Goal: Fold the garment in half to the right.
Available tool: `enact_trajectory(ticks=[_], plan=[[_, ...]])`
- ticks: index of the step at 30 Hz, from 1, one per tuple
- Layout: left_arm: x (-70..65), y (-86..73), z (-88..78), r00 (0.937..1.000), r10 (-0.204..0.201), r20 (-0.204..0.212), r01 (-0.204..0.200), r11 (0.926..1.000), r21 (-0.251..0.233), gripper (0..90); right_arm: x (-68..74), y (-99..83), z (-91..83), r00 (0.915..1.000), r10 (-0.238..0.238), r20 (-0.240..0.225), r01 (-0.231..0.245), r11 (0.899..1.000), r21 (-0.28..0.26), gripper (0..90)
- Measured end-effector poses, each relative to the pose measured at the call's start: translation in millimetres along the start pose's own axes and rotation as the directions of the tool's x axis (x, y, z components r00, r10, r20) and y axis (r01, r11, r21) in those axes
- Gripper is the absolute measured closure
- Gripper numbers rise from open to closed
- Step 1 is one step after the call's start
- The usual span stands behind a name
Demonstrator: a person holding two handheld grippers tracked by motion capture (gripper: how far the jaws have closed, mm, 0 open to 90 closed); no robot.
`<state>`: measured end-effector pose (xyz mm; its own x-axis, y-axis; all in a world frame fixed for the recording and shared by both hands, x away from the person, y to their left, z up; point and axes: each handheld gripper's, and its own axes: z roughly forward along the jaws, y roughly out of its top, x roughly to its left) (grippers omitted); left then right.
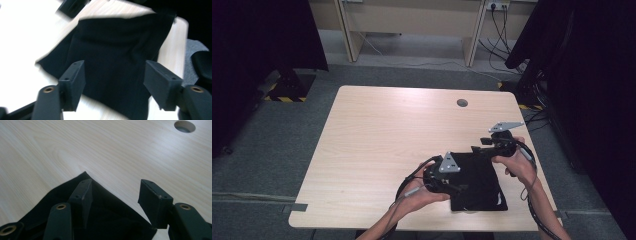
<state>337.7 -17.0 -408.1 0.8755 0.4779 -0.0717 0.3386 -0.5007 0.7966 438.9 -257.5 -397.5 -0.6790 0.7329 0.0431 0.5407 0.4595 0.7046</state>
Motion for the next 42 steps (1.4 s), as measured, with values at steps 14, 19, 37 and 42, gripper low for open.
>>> enact_trajectory(ticks=[14,19,37,42], plan=[[-4.1,-55.3,44.6,0.9951,-0.089,-0.044,0.092,0.9928,0.076,12.7,-15.0,-37.2,16.6,0.9939,0.108,0.022,-0.11,0.986,0.124,44.2],[-4.9,-57.3,44.9,0.9958,-0.077,-0.05,0.08,0.9948,0.063,12.5,-25.3,-44.6,26.9,0.9947,0.097,-0.032,-0.093,0.99,0.104,79.0],[-11.1,-59.0,44.7,0.9951,-0.072,-0.068,0.076,0.9955,0.056,13.8,-24.7,-69.6,4.1,0.9926,0.077,0.094,-0.074,0.997,-0.034,87.6],[-6.3,-55.7,41.6,0.9941,-0.101,-0.04,0.104,0.9923,0.068,15.9,-27.4,-80.3,13.2,0.9899,0.098,0.103,-0.097,0.995,-0.019,84.6]])
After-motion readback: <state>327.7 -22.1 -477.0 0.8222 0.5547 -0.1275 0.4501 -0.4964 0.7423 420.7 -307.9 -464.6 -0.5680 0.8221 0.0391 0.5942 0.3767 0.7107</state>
